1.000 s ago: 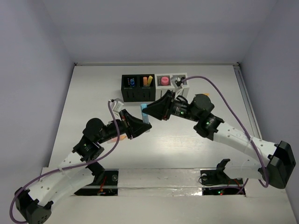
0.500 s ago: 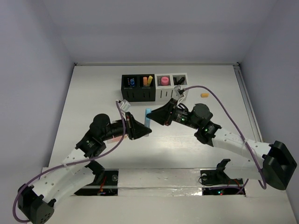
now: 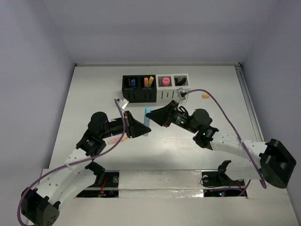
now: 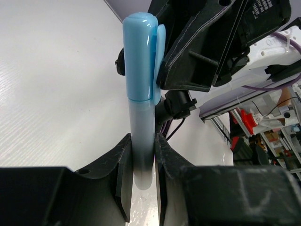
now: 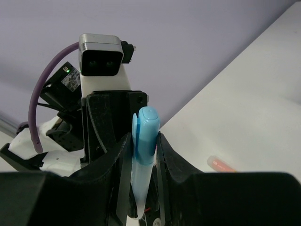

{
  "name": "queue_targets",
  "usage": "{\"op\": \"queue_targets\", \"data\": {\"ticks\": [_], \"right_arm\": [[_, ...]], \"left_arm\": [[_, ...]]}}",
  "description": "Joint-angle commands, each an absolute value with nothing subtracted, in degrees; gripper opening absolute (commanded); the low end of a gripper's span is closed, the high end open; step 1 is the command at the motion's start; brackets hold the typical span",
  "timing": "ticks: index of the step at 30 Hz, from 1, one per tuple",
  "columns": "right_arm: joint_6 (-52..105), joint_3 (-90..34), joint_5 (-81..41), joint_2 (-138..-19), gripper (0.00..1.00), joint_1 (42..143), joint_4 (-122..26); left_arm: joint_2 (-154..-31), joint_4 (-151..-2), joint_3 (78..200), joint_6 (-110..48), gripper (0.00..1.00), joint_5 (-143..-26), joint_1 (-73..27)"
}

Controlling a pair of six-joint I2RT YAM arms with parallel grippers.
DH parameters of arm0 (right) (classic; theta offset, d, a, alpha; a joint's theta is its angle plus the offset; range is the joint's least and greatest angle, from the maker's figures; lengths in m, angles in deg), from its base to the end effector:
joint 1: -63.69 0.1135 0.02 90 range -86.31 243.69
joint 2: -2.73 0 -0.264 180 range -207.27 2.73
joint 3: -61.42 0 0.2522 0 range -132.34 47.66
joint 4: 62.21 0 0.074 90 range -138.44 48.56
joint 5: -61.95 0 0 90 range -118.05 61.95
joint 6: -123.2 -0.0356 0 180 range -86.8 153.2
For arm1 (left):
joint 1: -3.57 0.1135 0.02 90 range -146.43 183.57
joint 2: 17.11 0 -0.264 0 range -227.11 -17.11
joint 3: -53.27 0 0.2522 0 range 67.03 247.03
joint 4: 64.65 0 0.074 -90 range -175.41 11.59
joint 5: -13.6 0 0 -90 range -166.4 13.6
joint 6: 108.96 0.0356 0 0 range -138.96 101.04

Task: Sort the stationery into containers
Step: Close the pen cap on the pen.

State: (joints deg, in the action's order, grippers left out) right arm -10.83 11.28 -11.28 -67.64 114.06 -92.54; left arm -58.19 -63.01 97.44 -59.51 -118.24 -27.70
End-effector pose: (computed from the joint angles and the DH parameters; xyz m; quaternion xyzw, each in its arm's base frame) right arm 0.1671 0.2179 0.2939 -0.1467 0.6281 0.6201 0.4466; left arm 0.1356 -0.1101 0.3089 0.2106 0.6519 -0.5989 0.4147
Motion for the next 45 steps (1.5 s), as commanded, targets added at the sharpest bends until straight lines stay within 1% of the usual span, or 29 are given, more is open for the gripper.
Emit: {"op": "queue_targets", "data": {"ticks": [1, 7, 14, 15, 16, 17, 18, 24, 27, 31, 33, 34, 37, 38, 39, 40, 41, 42, 43, 44, 45], "right_arm": [[-8.55, 19.54, 8.25, -73.83, 0.00, 122.05, -65.49], [-7.06, 18.31, 6.32, -71.72, 0.00, 122.67, -61.37], [-7.93, 19.19, 4.56, -69.96, 0.00, 122.67, -61.71], [-8.02, 18.49, 4.03, -69.70, 0.01, 122.67, -61.89], [-7.93, 17.96, 2.90, -69.26, 0.06, 122.67, -61.80], [-7.85, 17.52, 2.54, -68.82, 0.08, 122.67, -61.80], [-7.24, 16.99, 2.19, -68.56, 0.08, 122.67, -61.63], [-5.04, 13.21, -0.71, -66.45, 0.05, 122.67, -59.43], [-5.38, 12.68, -3.26, -64.78, 0.00, 122.67, -60.57], [-6.09, 11.37, -6.34, -64.60, 0.00, 121.97, -63.11], [-6.70, 10.49, -7.22, -65.39, 0.00, 120.48, -65.57], [-7.05, 10.14, -7.57, -66.35, 0.00, 119.77, -66.37], [-8.46, 9.08, -8.36, -68.63, 0.00, 116.27, -70.76], [-8.98, 8.82, -7.75, -69.25, 0.00, 115.38, -71.99], [-9.77, 8.55, -7.14, -69.87, 0.00, 114.50, -74.70], [-10.04, 7.59, -6.18, -70.65, 0.00, 113.19, -75.68], [-10.04, 6.89, -3.82, -72.05, 0.00, 113.18, -76.30], [-9.00, 6.19, -2.75, -72.68, 0.00, 113.18, -77.09], [-8.12, 5.13, -1.61, -73.03, 0.02, 113.18, -77.10], [-7.33, 4.95, 0.58, -73.12, 0.08, 113.18, -77.10], [-5.32, 4.95, 0.78, -72.60, 0.23, 113.18, -76.66]], "left_arm": [[-56.75, -21.21, 105.00, -63.25, 0.00, -105.13, -24.12], [-57.72, -19.96, 105.26, -64.57, 0.00, -104.61, -22.98], [-53.77, -23.13, 105.88, -63.17, 0.00, -105.39, -21.04], [-53.59, -23.30, 105.44, -63.86, 0.00, -106.18, -21.04], [-53.15, -23.48, 104.22, -64.13, 0.00, -106.54, -21.04], [-52.89, -23.56, 103.60, -64.39, 0.00, -106.72, -21.04], [-52.62, -23.83, 102.89, -64.75, 0.00, -106.72, -21.04], [-51.30, -24.88, 100.78, -64.66, 0.00, -107.07, -21.04], [-51.56, -24.18, 99.82, -65.10, 0.00, -107.86, -21.04], [-52.71, -23.30, 97.88, -66.42, 0.00, -109.09, -21.04], [-52.71, -23.91, 97.53, -66.24, 0.01, -109.27, -21.04], [-52.53, -25.13, 97.35, -65.98, 0.10, -109.18, -21.04], [-50.87, -29.34, 97.52, -63.70, 0.21, -108.39, -21.04], [-50.08, -30.32, 97.70, -63.09, 0.21, -108.30, -21.04], [-49.55, -31.38, 97.79, -61.86, 0.10, -108.13, -21.04], [-49.20, -33.39, 97.96, -61.33, 0.04, -108.12, -21.04], [-48.50, -34.37, 98.40, -60.89, 0.01, -107.95, -21.04], [-48.14, -35.33, 98.49, -60.53, 0.00, -107.43, -21.04], [-47.79, -36.39, 98.49, -60.18, 0.00, -107.07, -21.04], [-47.00, -36.83, 98.49, -60.09, 0.00, -106.81, -21.04], [-46.65, -37.27, 98.58, -60.00, 0.00, -106.37, -21.04]]}}
